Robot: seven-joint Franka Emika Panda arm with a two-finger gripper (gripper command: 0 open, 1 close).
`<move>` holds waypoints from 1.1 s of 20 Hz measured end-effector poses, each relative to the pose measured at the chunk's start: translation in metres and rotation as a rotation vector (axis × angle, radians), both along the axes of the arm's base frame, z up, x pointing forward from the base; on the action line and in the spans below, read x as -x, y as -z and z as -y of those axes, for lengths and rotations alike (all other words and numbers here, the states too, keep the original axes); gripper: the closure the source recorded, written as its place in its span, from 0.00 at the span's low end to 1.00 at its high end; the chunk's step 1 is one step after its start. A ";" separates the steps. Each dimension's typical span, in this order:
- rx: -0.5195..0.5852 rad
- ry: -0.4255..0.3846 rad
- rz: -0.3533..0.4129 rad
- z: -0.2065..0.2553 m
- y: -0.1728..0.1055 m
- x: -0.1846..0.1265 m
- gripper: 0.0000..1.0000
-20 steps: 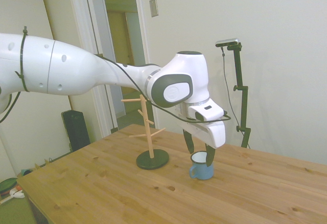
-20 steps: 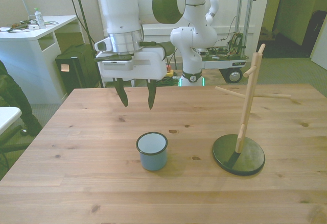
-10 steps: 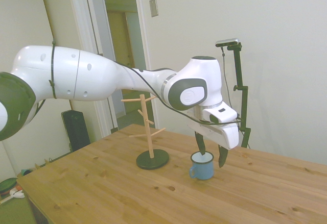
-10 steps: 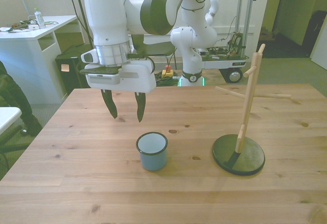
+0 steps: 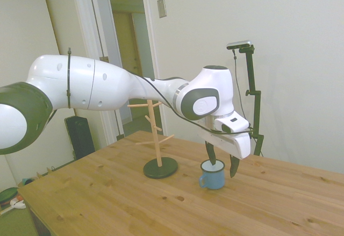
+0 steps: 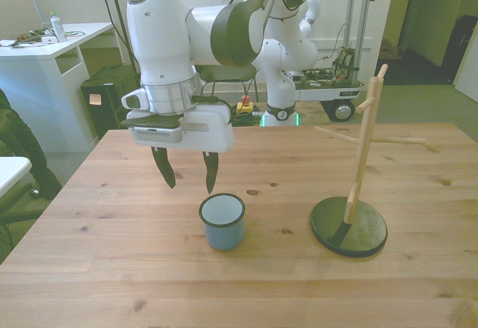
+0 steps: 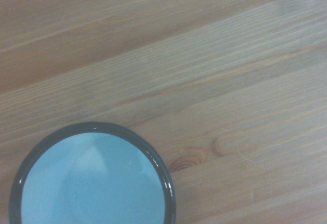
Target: Hang the mug
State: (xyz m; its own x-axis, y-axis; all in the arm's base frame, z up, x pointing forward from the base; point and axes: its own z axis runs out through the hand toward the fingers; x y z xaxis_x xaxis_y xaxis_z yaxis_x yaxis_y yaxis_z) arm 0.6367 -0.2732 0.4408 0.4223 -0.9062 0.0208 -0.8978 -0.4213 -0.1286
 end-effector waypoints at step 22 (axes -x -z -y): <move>0.019 -0.051 -0.011 -0.029 0.040 -0.035 0.00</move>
State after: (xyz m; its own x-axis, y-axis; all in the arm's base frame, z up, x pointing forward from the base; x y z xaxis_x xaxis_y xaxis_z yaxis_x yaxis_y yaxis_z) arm 0.6714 -0.2443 0.4008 0.4687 -0.8828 0.0327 -0.8761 -0.4692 -0.1104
